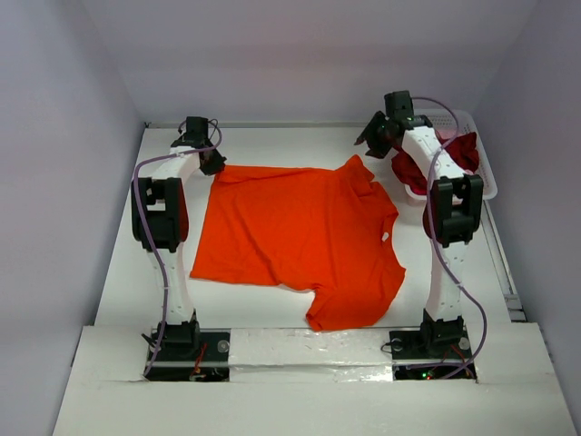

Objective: Fold and stack the t-shirts
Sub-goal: Grap the side of the flattened tshirt furthest away from the robot with both arms

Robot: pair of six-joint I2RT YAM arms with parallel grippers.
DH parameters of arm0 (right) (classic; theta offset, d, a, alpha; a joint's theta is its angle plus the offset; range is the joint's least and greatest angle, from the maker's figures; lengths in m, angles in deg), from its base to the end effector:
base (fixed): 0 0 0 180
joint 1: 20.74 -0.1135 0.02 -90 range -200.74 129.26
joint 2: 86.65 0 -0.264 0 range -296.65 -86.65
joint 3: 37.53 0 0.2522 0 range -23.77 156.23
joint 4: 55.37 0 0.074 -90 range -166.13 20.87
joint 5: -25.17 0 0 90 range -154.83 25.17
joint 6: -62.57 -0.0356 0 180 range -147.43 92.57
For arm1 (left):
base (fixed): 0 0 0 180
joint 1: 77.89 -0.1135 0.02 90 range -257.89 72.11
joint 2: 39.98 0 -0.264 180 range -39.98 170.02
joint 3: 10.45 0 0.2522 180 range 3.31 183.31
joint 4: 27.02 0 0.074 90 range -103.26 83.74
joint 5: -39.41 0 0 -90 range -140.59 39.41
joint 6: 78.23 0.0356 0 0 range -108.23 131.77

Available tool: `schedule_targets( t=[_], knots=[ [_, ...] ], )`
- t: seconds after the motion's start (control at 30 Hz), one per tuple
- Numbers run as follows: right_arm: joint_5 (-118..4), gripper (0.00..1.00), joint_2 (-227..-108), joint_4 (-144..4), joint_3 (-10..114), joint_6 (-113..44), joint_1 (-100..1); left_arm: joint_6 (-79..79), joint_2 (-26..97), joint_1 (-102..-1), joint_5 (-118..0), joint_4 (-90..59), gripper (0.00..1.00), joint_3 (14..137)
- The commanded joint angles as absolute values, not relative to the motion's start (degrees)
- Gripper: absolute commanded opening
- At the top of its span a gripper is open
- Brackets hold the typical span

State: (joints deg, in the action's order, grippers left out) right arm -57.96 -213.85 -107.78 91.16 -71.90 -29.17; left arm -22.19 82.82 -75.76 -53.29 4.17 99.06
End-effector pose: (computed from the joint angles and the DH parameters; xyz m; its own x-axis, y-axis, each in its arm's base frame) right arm 0.4946 0.0776 0.2455 -0.7022 0.5990 -0.3848 0.3808 0.7727 0.5079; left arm 0.4862 -0.0198 0.2007 -0.6202 -0.5353 -0.5734 -0.3325 0.8414 -0.4259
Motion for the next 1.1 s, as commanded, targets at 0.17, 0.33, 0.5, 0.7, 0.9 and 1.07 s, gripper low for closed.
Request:
schedule_targets(
  t=[0.17, 0.33, 0.5, 0.7, 0.9, 1.07],
  knots=[
    [-46.07, 0.59, -210.83, -102.0, 95.49, -64.18, -29.88, -22.77, 78.76, -76.22, -53.93, 3.79, 0.0, 100.35],
    [-37.78, 0.6, -217.34, -104.64, 97.79, -63.64, -31.02, -22.78, 78.67, -76.22, -53.93, 3.71, 0.0, 100.34],
    [-31.79, 0.6, -219.01, -102.27, 95.24, -65.31, -31.02, -22.69, 78.41, -76.22, -53.75, 3.79, 0.0, 100.17],
    [-30.98, 0.6, -217.52, -97.61, 91.03, -70.57, -29.97, -22.51, 78.23, -76.22, -53.58, 3.88, 0.0, 100.08],
    [-32.67, 0.6, -213.83, -92.6, 85.13, -77.87, -27.33, -22.42, 77.79, -76.22, -53.31, 4.06, 0.0, 99.91],
    [-33.72, 0.6, -214.0, -93.91, 85.21, -78.94, -24.79, -22.42, 77.44, -76.22, -53.49, 3.97, 0.0, 99.99]
  ],
)
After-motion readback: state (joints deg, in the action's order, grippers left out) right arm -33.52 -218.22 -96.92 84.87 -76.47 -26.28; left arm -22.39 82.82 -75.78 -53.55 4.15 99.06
